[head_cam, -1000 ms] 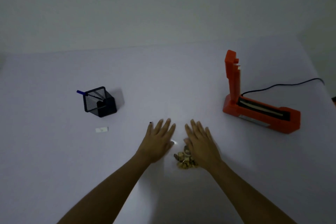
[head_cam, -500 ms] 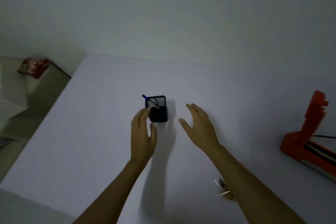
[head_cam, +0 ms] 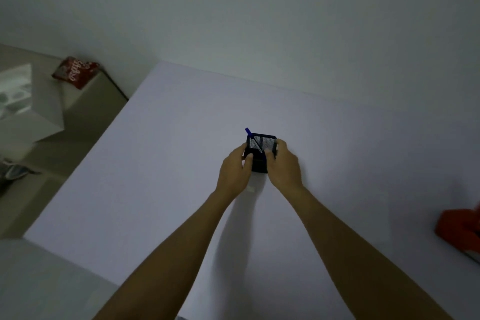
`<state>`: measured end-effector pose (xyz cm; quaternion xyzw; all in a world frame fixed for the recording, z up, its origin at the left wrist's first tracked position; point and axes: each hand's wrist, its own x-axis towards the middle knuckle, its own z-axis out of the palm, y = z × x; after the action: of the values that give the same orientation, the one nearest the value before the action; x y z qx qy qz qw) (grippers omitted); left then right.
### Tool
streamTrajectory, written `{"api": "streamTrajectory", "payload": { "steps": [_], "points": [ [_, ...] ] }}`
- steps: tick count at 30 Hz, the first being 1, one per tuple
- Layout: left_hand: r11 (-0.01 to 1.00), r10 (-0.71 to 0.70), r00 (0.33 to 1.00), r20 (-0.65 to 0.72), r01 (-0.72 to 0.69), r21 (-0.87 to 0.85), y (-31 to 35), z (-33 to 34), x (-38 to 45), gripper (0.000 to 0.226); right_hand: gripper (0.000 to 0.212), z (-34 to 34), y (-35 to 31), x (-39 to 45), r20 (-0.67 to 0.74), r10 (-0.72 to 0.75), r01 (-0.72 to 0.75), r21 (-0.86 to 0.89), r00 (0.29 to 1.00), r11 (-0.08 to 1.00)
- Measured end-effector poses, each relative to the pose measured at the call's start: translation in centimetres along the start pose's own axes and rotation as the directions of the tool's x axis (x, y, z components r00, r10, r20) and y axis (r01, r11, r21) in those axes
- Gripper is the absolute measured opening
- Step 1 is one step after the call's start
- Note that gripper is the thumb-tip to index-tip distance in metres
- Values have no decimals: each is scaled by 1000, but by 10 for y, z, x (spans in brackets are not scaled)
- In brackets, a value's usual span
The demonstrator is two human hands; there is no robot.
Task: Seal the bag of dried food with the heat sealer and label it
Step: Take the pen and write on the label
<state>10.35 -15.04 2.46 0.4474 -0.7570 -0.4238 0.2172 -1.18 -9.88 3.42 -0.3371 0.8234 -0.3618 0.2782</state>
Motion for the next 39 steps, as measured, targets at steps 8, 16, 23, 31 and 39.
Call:
{"api": "streamTrajectory", "payload": {
  "steps": [8, 16, 23, 31, 39],
  "points": [
    [998, 43, 996, 76, -45, 33, -2, -11, -1, 44, 28, 16, -12, 34, 33, -7, 22, -459, 999, 888],
    [999, 24, 991, 129, -29, 35, 2, -18, -1, 44, 20, 15, -25, 39, 72, -129, 147, -426, 989, 893],
    [965, 9, 999, -31, -17, -261, 63, -82, 31, 35, 20, -53, -110, 7, 192, -210, 148, 291, 959, 945],
    [777, 117, 956, 268, 80, -624, 137, -136, 30, 29, 40, -88, -150, -31, 602, -119, -337, 588, 790, 736],
    [682, 51, 961, 271, 164, -713, 130, -137, 14, 22, 41, -75, -152, -59, 519, -116, -268, 604, 847, 751]
  ]
}}
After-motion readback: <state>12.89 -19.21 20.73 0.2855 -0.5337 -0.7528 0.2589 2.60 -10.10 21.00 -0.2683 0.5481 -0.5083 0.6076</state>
